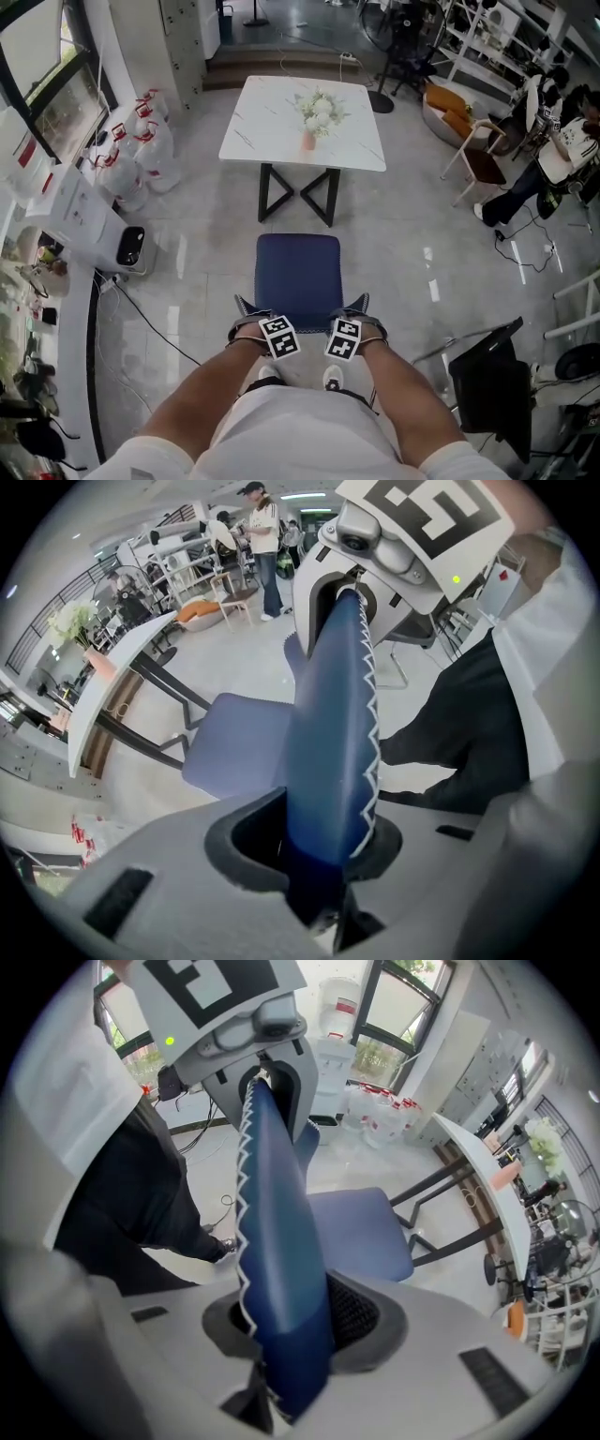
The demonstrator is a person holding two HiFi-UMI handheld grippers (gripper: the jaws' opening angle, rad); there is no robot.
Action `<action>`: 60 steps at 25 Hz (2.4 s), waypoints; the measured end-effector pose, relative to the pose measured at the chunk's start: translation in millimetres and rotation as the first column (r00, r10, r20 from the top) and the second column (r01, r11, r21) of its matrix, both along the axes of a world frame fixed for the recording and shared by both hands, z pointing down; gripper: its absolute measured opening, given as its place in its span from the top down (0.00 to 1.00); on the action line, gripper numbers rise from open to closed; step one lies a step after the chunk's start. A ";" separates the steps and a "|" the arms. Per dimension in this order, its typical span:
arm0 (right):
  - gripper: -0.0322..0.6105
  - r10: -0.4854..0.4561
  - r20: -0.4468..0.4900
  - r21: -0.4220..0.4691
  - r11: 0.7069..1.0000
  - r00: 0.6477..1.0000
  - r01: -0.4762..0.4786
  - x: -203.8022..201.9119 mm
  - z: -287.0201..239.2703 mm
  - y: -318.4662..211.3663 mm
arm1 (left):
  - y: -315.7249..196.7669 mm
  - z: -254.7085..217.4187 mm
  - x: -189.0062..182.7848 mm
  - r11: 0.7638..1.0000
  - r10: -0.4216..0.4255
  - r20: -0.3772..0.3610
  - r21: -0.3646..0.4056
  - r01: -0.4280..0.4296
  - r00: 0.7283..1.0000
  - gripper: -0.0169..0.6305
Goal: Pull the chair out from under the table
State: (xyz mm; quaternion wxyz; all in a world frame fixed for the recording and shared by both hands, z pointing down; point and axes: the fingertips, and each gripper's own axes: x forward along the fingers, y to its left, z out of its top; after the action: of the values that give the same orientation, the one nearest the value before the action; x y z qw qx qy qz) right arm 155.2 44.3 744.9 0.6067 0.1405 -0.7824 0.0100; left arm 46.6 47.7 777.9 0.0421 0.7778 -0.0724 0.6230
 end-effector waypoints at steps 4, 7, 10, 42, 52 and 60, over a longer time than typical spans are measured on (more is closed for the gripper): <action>0.75 -0.022 0.002 -0.018 1.000 1.000 0.022 3.9 0.1 7.7 | 11.5 0.6 3.9 1.000 -0.002 0.008 -0.026 0.002 1.000 0.82; 0.75 -0.019 0.002 -0.021 1.000 1.000 0.019 2.8 -0.5 10.1 | 13.1 -0.8 3.1 1.000 -0.004 0.003 -0.026 0.004 1.000 0.82; 0.74 0.001 -0.002 -0.032 0.999 1.000 -0.001 0.9 -0.7 11.9 | 14.6 -1.8 1.7 1.000 -0.001 -0.016 -0.027 0.001 1.000 0.81; 0.69 -0.002 0.093 -0.061 0.998 0.996 0.007 -3.0 -43.7 20.9 | 23.1 -42.9 -10.6 0.993 0.067 -0.083 -0.091 -0.075 0.994 0.71; 0.72 0.358 0.540 -0.104 0.926 0.761 -0.362 -6.7 -165.3 -1.5 | -8.7 -169.5 -7.8 0.962 -0.268 -0.465 -0.081 0.261 0.844 0.72; 0.74 0.350 0.807 -0.091 0.870 0.477 -0.484 -9.4 -271.4 -14.9 | -28.9 -292.0 13.8 0.913 -0.215 -0.780 0.052 0.405 0.587 0.75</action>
State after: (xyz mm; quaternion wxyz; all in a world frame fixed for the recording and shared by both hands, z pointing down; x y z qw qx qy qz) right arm 145.8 29.3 473.5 0.1545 0.3516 -0.9092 0.1610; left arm 60.3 18.8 485.8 0.0890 0.9404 -0.2532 0.2089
